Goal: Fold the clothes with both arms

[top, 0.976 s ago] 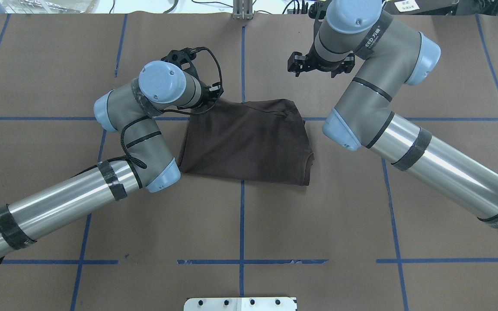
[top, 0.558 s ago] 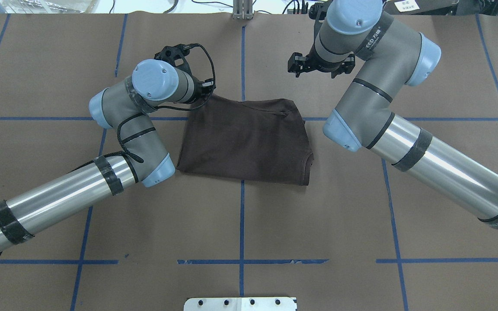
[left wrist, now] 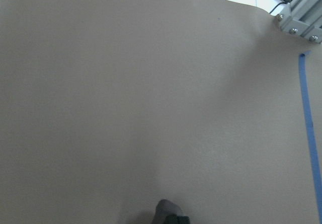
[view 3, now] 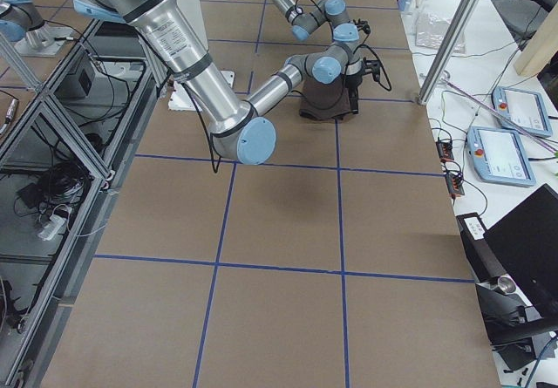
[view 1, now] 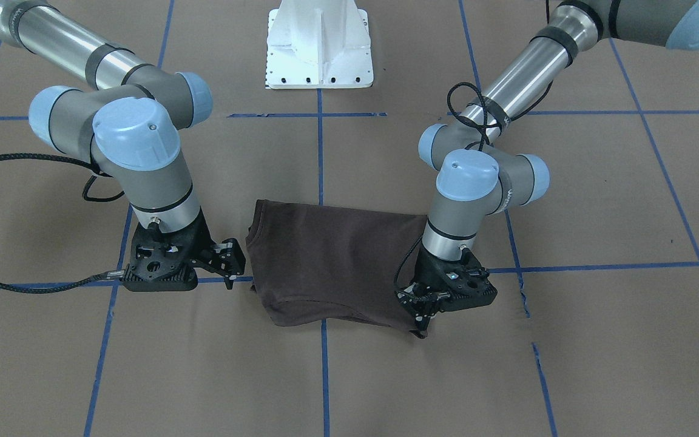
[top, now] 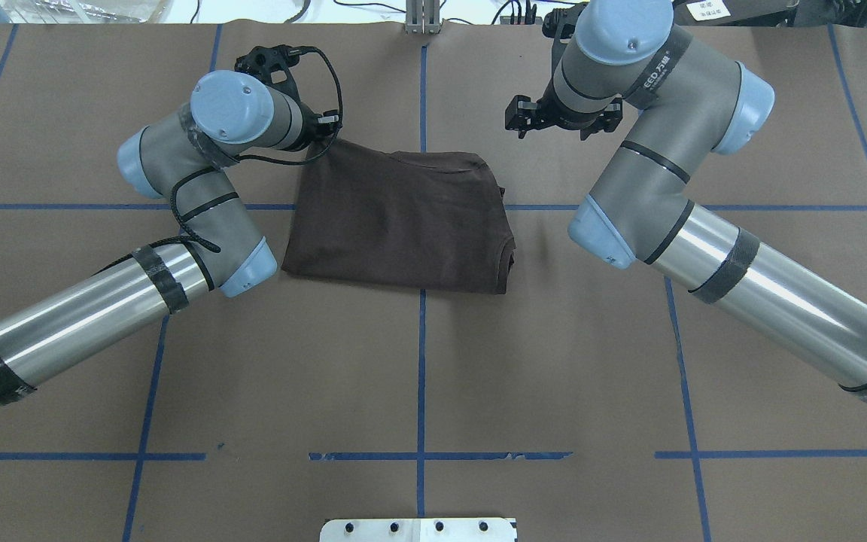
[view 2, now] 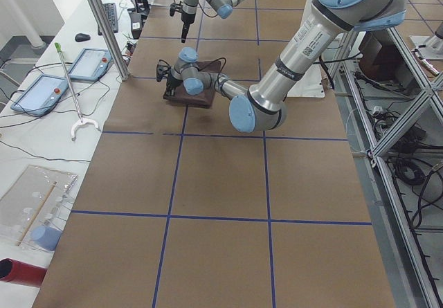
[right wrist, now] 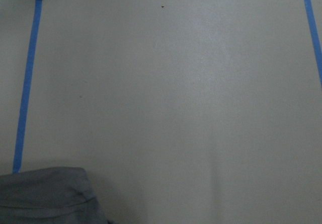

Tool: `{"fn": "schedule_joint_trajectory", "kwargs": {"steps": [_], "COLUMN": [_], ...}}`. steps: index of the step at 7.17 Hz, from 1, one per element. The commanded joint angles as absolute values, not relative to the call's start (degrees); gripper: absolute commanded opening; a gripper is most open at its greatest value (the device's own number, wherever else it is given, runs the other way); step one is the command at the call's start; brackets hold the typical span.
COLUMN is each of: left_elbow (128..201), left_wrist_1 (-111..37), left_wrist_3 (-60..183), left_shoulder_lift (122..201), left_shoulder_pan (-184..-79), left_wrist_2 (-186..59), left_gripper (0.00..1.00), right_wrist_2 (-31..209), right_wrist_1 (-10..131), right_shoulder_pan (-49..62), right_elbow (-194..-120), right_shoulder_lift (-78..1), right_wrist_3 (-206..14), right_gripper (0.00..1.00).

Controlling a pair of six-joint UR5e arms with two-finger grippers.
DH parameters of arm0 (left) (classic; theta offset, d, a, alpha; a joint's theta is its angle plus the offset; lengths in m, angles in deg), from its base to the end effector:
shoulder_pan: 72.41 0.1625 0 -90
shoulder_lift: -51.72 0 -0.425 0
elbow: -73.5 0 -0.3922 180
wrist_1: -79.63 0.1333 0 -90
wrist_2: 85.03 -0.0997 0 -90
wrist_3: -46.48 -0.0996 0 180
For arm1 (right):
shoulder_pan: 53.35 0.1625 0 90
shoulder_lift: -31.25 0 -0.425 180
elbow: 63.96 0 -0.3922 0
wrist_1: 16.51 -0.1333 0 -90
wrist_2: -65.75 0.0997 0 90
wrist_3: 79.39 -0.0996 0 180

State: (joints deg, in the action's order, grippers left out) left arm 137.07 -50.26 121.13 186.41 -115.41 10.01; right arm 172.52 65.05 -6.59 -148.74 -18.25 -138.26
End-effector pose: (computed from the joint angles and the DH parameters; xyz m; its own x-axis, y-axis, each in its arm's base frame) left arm 0.5062 -0.6423 0.3094 0.5376 -0.1407 -0.8314 0.5003 0.8469 0.1802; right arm -0.4268 -0.6065 0.2592 0.7138 0.0365 0.6994 -0.2242 0.9580 0.1788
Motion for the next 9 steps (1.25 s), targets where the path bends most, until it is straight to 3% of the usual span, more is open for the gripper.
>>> {"fn": "schedule_joint_trajectory", "kwargs": {"steps": [1,2,4,7,9], "left_elbow": [138.0,141.1,155.9,179.2,188.3], "left_wrist_1": [-49.9,-49.6,-48.0,-36.7,-33.1], "left_wrist_3": [109.7,107.3,97.3,84.1,72.6], "left_shoulder_lift": [184.7,182.5,171.5,154.2,143.6], "left_shoulder_pan": [-116.9,-117.4,-120.0,-124.3,-132.0], "left_wrist_2": [11.3,15.0,19.6,22.5,27.7], "left_gripper": [0.99,1.0,1.0,1.0,1.0], "right_wrist_2": [173.0,173.1,177.5,183.8,188.6], "right_wrist_1": [65.2,65.7,65.8,70.4,71.2], "right_shoulder_pan": [-6.4,-5.6,-0.7,11.1,20.8], "right_elbow": [-149.7,-149.8,-152.3,-163.2,-164.8], "right_shoulder_lift": [-19.3,-19.9,-25.1,-41.2,-51.1], "right_wrist_3": [-137.9,-136.7,-129.3,-106.2,-94.5], "right_gripper": [1.0,1.0,1.0,1.0,1.0]}}
